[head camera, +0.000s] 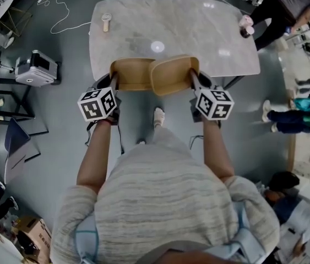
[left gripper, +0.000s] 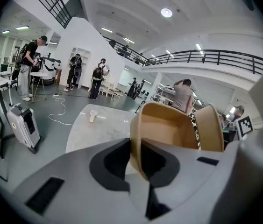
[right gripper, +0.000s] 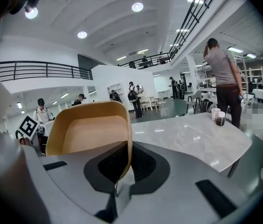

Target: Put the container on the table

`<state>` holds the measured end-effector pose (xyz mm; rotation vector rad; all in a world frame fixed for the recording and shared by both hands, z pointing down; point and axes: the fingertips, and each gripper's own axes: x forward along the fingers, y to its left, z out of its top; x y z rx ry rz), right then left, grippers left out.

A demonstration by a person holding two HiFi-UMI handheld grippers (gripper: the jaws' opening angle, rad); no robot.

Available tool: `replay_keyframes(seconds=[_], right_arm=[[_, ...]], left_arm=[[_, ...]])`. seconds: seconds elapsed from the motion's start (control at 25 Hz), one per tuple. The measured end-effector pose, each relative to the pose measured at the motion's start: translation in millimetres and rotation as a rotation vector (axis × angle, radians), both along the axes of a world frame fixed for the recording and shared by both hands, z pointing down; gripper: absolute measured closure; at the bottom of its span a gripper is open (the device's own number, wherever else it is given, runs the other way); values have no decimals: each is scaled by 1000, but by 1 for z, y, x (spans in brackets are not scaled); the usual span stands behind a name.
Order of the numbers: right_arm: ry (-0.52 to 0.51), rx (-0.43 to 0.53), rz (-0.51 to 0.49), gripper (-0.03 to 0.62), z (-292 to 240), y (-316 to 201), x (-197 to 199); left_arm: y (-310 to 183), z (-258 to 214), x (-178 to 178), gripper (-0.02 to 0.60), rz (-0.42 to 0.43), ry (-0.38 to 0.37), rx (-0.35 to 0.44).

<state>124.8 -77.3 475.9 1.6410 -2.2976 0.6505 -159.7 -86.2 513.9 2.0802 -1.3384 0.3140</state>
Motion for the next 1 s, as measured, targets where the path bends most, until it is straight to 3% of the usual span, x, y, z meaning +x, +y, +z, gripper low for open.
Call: replay_keyframes(seconds=[1.0], right_arm=[[-11,6,-116,589,-11,-152,62]], left_arm=[[-120,-6,58,543,-121,-38,-13]])
